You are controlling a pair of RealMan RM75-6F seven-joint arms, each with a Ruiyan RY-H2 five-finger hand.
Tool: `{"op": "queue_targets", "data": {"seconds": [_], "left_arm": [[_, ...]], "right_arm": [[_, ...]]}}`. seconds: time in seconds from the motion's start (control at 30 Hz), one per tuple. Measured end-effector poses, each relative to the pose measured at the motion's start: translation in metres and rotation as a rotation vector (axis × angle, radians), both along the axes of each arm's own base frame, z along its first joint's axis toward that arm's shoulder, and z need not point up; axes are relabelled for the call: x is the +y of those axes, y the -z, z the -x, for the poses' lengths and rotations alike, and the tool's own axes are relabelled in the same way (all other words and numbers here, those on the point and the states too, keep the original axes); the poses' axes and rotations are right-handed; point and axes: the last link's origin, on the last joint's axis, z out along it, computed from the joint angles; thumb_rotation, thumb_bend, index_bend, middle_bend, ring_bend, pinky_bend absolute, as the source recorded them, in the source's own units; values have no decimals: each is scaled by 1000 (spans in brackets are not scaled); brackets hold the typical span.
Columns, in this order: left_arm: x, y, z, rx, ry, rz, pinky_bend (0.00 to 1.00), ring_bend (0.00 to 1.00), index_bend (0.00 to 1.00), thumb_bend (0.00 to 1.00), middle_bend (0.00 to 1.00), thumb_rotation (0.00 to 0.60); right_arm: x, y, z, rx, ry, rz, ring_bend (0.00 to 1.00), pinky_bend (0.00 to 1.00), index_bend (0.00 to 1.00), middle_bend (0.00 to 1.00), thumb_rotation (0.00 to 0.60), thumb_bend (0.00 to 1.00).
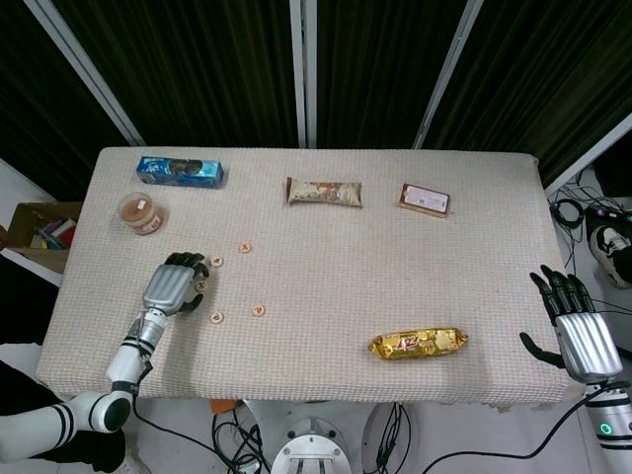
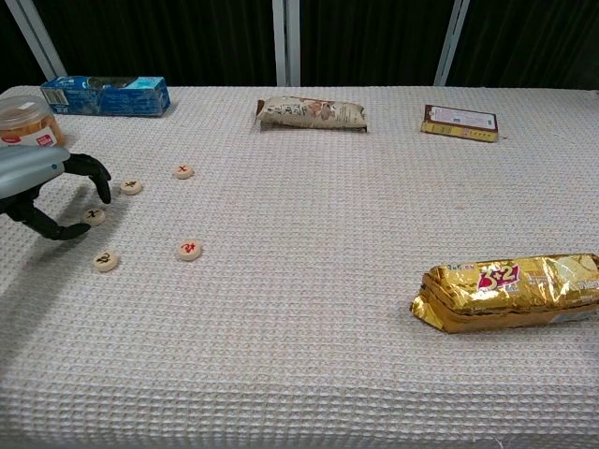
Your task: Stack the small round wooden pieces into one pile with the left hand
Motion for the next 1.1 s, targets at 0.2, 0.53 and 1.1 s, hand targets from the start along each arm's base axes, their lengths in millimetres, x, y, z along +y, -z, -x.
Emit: {"op": "queue_targets", "data": {"seconds": [0.2, 0.53, 1.1], "left_arm": [[3, 4, -2, 11, 4, 9, 148, 120, 383, 367, 168, 600], [4, 4, -2, 28, 3, 7, 148, 120, 430, 395, 169, 600], [16, -5, -8, 24, 35, -49, 148, 120, 492, 411, 192, 600]], "right_arm": [[2, -1, 4, -4, 8, 8, 0, 0, 0, 0, 600, 214], [4, -1, 7, -12, 14, 15, 0, 0, 0, 0, 600, 215], [5, -3, 3, -13, 4, 36, 0, 0, 0, 0, 600, 214]]}}
